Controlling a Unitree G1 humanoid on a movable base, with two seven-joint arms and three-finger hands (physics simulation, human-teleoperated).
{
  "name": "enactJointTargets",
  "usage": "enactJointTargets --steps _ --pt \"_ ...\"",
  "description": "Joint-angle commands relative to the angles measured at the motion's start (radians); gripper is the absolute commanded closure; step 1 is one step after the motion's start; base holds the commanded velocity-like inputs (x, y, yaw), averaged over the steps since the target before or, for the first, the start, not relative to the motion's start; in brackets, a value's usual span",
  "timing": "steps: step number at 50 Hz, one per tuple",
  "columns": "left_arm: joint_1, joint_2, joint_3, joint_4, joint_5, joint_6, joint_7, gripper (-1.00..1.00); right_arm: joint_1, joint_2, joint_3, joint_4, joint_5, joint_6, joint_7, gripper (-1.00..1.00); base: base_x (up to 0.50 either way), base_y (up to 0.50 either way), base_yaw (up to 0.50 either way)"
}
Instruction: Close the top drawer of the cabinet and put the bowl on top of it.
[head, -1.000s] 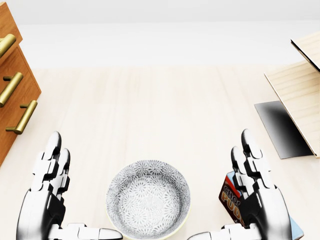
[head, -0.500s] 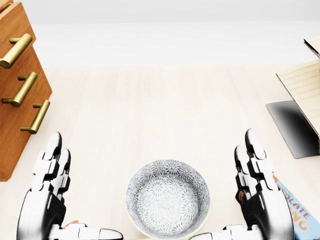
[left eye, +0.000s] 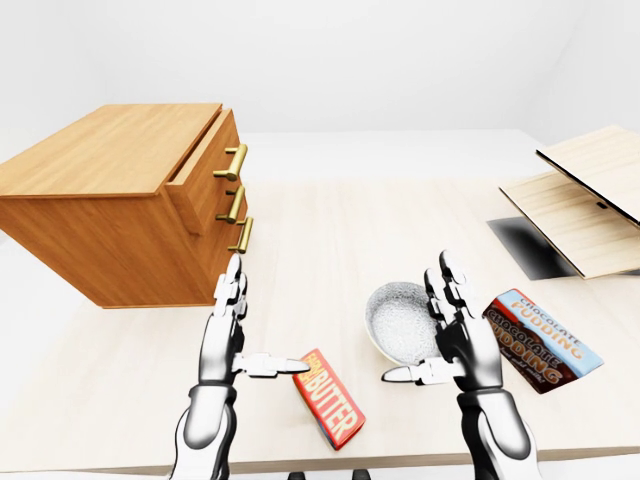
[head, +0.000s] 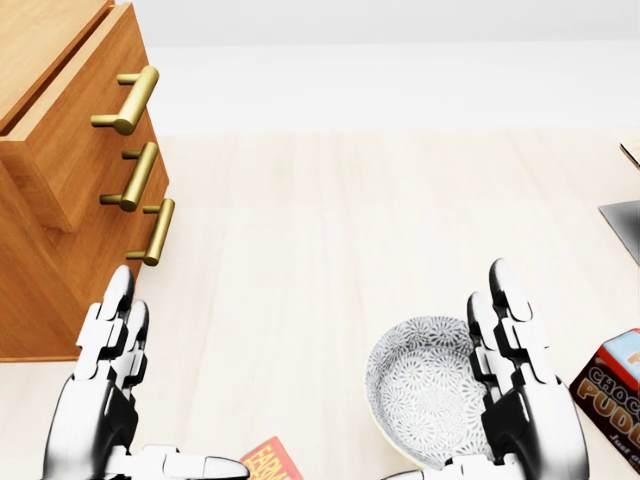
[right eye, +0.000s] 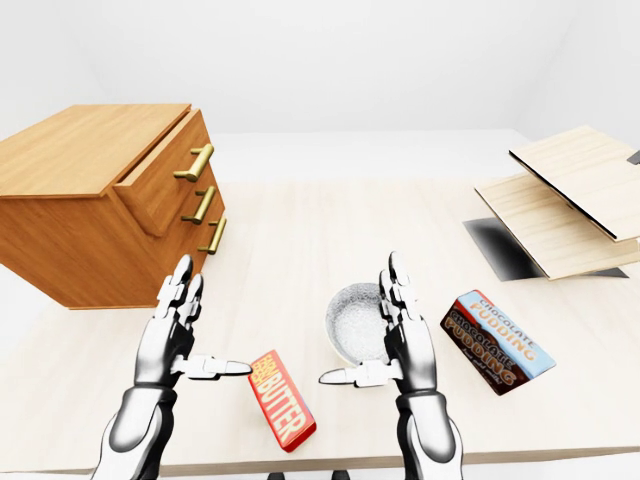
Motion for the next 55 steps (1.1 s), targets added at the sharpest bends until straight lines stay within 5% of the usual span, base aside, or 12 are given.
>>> enactJointTargets --steps 1,12,28,41,55 --pt "-0.040 -0.001 -0.017 0.042 0.007 0.050 -0.020 -1.00 0.011 -0.002 -0.005 -0.008 0.015 -0.017 0.011 -1.00 0.00 0.00 0.00" --pt "-0.229 0.004 0.025 0.158 0.053 0.064 -0.016 -1.00 0.037 0.011 -0.032 -0.043 0.026 -0.056 0.012 -1.00 0.00 0.00 0.00" --pt "-0.377 0.001 0.028 0.099 0.065 0.064 -0.032 -1.00 0.063 0.020 -0.049 -0.078 0.028 -0.056 0.018 -1.00 0.00 0.00 0.00" --pt "-0.595 0.030 0.071 0.274 0.055 0.064 0.000 -1.00 0.070 0.027 -0.062 -0.093 0.032 -0.056 0.025 -1.00 0.00 0.00 0.00" --pt "-0.733 0.061 0.096 0.406 0.028 0.064 0.017 -1.00 0.091 0.030 -0.060 -0.109 0.039 -0.056 0.034 -1.00 0.00 0.00 0.00"
